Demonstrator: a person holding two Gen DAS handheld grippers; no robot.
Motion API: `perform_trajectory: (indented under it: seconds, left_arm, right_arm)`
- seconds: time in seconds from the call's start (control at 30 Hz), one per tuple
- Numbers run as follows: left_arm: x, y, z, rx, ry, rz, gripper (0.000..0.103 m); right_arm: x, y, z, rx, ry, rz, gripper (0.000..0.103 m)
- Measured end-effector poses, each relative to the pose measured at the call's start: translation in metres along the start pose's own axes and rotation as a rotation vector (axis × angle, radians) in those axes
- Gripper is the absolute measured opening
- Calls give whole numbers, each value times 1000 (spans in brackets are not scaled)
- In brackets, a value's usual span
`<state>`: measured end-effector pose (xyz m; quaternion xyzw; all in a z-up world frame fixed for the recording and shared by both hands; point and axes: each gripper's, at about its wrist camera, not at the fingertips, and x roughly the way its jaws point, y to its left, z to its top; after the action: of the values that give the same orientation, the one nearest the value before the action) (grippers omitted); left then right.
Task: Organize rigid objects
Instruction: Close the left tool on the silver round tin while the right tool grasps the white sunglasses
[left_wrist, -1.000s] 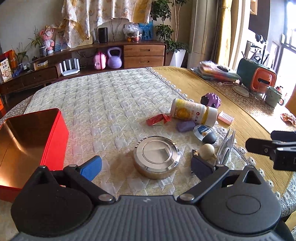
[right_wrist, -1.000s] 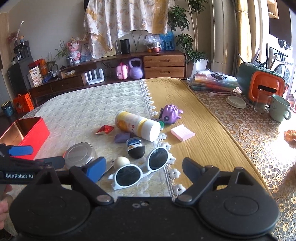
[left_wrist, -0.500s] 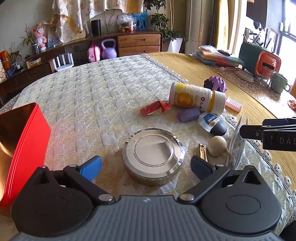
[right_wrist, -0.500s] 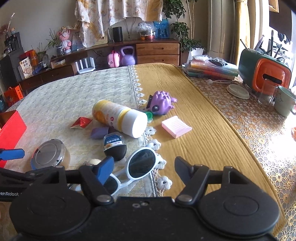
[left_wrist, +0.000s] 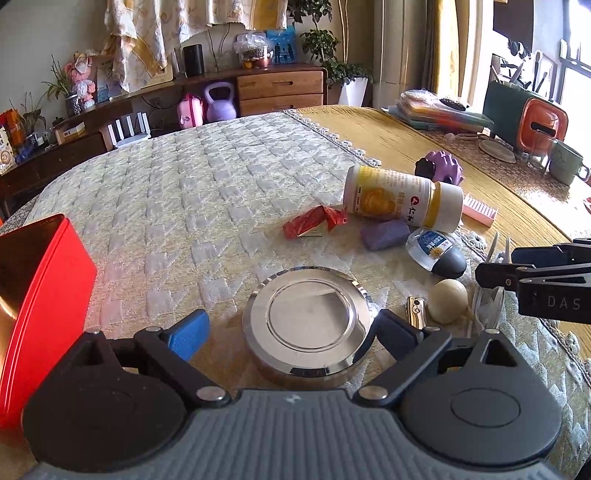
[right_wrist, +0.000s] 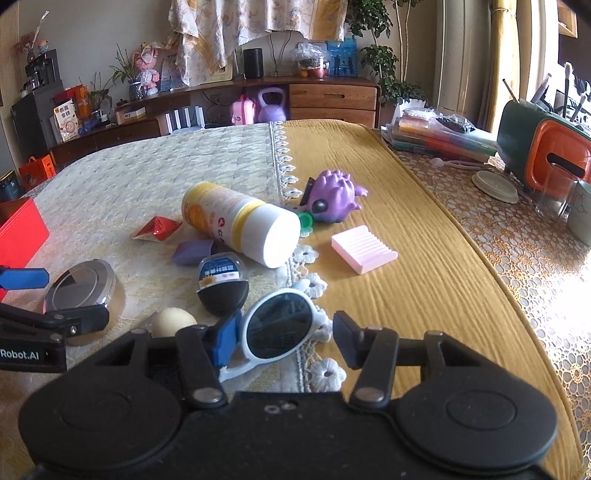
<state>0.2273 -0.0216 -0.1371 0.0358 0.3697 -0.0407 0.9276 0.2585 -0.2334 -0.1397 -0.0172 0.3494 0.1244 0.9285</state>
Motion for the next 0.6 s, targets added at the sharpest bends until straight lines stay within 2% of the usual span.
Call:
perform_trajectory:
  seconds: [0.2,0.6]
  left_arm:
    - [0,-6,-1,40,-12,-24,78]
    - [-6,-6,-3,55,-11,-12,77]
  right_arm:
    - [2,2,-1,-13,-2,10,48]
    - [-5,7,1,-15,-1,-14,44]
